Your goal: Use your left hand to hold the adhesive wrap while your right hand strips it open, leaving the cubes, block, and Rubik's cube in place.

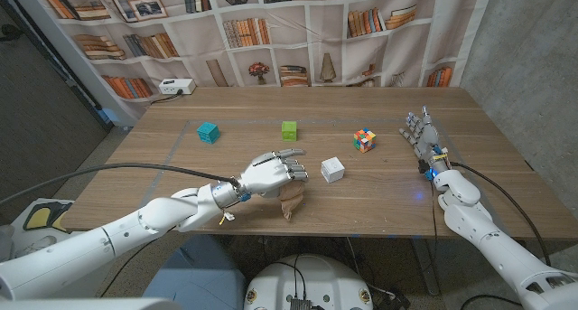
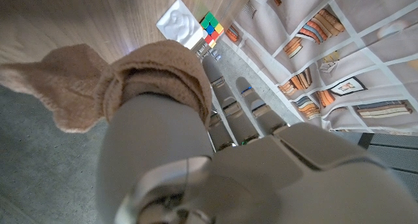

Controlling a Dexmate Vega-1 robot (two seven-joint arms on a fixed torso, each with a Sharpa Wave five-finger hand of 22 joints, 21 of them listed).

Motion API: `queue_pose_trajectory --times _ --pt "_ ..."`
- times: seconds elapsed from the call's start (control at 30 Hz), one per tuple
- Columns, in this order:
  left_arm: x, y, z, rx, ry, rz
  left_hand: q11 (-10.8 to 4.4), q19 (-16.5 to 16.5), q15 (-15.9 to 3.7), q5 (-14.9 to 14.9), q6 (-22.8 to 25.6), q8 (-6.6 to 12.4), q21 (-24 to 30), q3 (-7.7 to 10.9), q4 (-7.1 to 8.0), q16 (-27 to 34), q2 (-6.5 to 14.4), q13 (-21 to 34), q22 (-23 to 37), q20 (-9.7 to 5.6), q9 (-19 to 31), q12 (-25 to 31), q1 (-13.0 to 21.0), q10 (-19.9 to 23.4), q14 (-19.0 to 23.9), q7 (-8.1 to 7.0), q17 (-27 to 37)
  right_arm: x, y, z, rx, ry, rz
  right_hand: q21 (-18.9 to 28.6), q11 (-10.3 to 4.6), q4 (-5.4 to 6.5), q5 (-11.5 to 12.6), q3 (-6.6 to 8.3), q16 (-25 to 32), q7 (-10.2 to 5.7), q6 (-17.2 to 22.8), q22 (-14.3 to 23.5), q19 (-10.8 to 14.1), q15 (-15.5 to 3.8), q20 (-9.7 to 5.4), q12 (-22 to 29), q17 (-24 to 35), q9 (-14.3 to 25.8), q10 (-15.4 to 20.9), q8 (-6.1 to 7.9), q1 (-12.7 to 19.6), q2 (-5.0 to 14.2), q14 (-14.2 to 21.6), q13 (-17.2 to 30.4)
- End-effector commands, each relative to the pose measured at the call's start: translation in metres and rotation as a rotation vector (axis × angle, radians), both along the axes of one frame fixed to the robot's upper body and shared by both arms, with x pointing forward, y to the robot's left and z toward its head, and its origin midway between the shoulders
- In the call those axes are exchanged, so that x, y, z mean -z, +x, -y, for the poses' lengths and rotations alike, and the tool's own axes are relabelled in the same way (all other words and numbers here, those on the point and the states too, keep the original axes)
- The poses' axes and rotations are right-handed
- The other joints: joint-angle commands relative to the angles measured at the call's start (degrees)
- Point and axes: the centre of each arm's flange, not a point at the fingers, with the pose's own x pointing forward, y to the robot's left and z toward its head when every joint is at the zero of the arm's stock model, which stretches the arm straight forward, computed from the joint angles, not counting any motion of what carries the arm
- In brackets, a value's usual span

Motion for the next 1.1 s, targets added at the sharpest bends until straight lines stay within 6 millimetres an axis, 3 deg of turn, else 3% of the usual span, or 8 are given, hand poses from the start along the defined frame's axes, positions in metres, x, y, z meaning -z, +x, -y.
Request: queue_pose_trajectory --times 0.03,1.1 --pt "-0.009 0.006 -0.004 0.003 -0.11 0.053 -0.15 -0.5 -0.04 -0.2 -1.4 -0.29 0.3 -0.27 0.18 -0.4 0.5 19.7 0.2 0.2 17.4 0.3 0.5 -1.0 -0.9 0.1 0.2 -0.007 0.0 0.0 0.0 0.007 0.014 0.1 0.01 -0.38 -0.2 0.06 0.0 0.2 0.4 0.1 0.3 -0.25 0.01 0.2 0.1 0.1 0.5 0.06 0.1 0.43 0.3 0.2" --pt "-0.019 0.023 0.004 0.072 -0.369 0.044 -0.29 -1.1 0.24 -0.6 -3.8 0.27 1.0 -0.5 1.05 -2.3 1.4 19.4 0.5 0.64 16.8 1.3 0.6 -2.0 -1.6 0.75 -0.2 -0.022 0.015 -0.007 -0.045 0.033 0.039 0.1 0.03 -0.49 -0.2 0.09 0.0 0.23 0.5 0.1 0.3 -0.31 0.05 0.2 0.1 0.1 0.6 0.05 0.2 0.56 0.4 0.2"
